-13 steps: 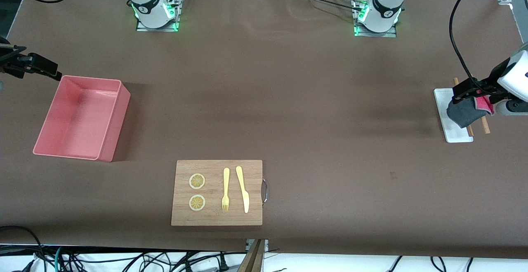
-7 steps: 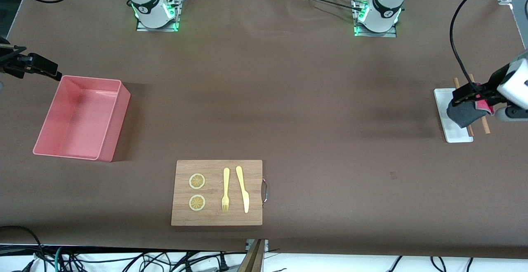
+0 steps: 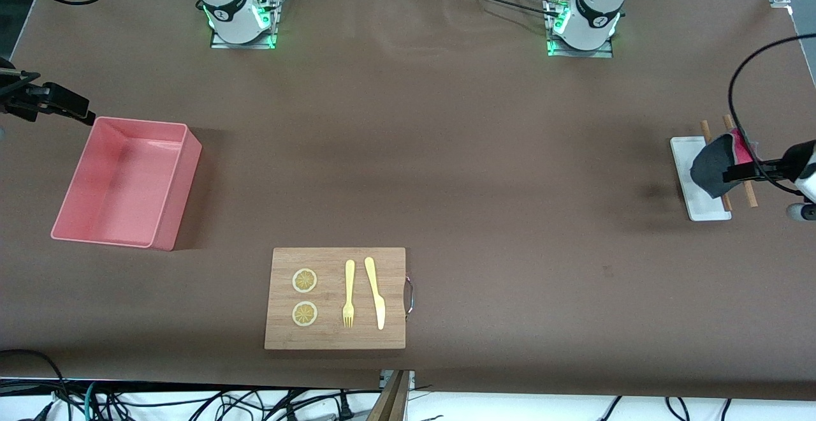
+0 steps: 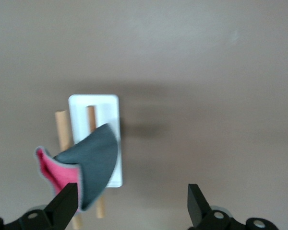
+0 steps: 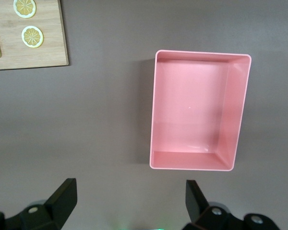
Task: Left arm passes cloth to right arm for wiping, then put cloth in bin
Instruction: 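Lower the left gripper onto the grey cloth on the stand and grasp it, then lift the grey cloth off the stand with the left gripper, then carry the cloth toward the right gripper while the right gripper approaches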
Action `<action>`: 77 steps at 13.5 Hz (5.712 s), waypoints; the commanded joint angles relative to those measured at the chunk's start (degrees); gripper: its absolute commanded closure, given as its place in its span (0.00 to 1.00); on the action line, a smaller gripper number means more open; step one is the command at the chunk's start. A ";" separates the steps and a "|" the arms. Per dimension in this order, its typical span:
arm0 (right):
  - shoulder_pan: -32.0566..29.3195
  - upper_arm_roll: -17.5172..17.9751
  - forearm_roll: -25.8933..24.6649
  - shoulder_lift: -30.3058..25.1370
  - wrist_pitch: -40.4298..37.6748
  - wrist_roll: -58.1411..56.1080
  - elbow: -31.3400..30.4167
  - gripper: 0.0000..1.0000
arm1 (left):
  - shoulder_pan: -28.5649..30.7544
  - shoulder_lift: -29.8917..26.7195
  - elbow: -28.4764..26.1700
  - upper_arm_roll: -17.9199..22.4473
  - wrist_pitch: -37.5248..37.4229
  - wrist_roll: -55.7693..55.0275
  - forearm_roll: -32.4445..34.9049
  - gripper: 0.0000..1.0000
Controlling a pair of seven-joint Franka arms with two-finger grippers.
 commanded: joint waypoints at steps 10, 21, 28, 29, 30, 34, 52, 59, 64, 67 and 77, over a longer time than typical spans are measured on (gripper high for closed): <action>-1.02 0.07 2.29 0.04 -0.06 -0.82 0.49 0.00 | 13.99 9.62 1.25 -0.75 1.14 6.91 -2.96 0.00; -0.58 0.60 3.69 1.27 -0.23 -0.03 0.14 0.00 | 16.28 13.66 -0.60 -0.75 -2.02 6.65 -6.13 0.11; -0.40 0.86 3.78 3.38 -0.58 -0.73 -0.12 0.00 | 16.28 13.22 1.60 -0.75 -5.36 7.18 -6.13 0.30; -0.40 0.78 3.78 3.56 -1.19 -0.73 -0.12 0.00 | 16.19 13.22 2.04 -0.75 -5.36 7.09 -6.13 0.29; -0.32 0.78 3.78 3.82 -1.98 -0.65 -0.12 0.00 | 16.27 13.22 2.04 -0.84 -5.45 7.35 -6.13 0.32; -0.23 0.78 3.61 3.91 -2.43 -0.73 -0.12 0.00 | 17.32 13.66 1.69 -0.84 -6.15 9.28 -6.22 0.60; 3.19 0.95 10.81 5.23 -1.55 15.34 0.40 0.00 | 15.06 13.40 14.15 -1.28 -16.42 12.89 -5.26 1.00; 5.83 0.95 14.93 5.23 -1.20 28.42 0.40 0.00 | 1.89 12.17 27.86 -1.63 -31.36 11.23 -6.65 1.00; 6.36 0.95 19.51 5.23 -0.15 40.39 0.40 0.00 | -8.93 10.23 28.67 -1.54 -32.61 -8.42 -23.50 1.00; 8.20 0.95 21.79 5.23 2.13 47.31 0.40 0.00 | -16.04 12.15 28.40 -1.37 -31.56 -21.33 -34.84 1.00; 13.30 0.95 25.58 8.48 8.64 58.76 0.32 0.00 | -41.45 19.98 28.32 -1.37 0.93 -45.37 -62.45 1.00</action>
